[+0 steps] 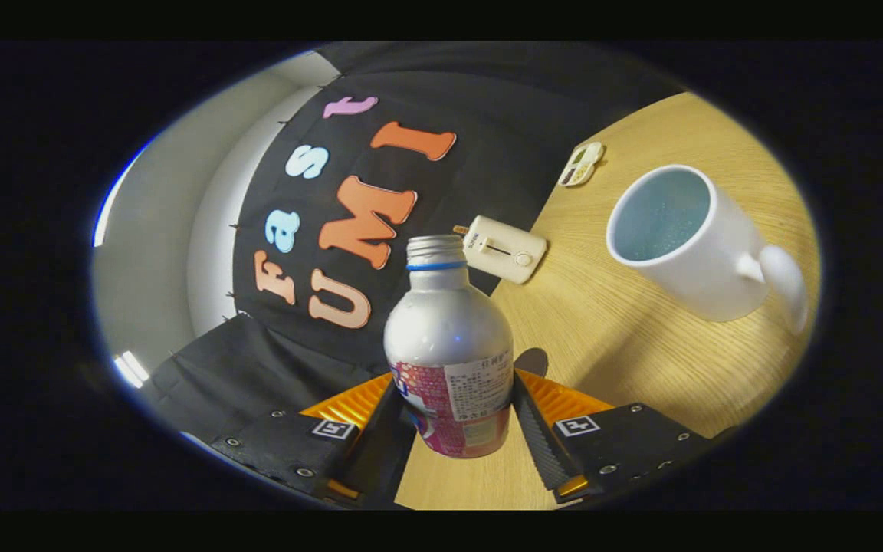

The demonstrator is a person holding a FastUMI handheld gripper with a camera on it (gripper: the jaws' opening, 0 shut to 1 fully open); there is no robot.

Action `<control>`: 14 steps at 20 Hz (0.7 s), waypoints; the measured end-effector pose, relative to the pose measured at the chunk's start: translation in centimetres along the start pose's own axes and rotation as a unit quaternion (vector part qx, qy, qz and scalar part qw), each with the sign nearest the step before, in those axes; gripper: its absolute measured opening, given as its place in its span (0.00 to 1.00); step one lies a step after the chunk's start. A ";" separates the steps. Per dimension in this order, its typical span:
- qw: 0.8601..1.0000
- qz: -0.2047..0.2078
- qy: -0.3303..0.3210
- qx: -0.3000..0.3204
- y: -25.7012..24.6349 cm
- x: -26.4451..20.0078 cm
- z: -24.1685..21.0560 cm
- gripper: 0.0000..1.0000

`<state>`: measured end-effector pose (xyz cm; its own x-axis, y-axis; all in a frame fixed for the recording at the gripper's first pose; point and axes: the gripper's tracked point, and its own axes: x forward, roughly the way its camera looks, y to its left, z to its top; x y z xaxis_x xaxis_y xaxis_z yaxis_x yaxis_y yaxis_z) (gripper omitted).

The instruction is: Take the bottle from table, then pour the juice into the cup, finally place the bottle on the coaster

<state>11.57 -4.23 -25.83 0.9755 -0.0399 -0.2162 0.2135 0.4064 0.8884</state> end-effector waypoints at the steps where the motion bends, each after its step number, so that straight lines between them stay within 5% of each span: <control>1: 1.000 0.001 0.001 0.014 -0.1 0.0 0.2 0.79; 14: 0.979 0.039 0.024 0.201 -0.2 -1.0 2.1 0.79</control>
<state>10.70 -6.23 -24.97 0.9882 0.0244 -0.1510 0.1507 0.0143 0.9885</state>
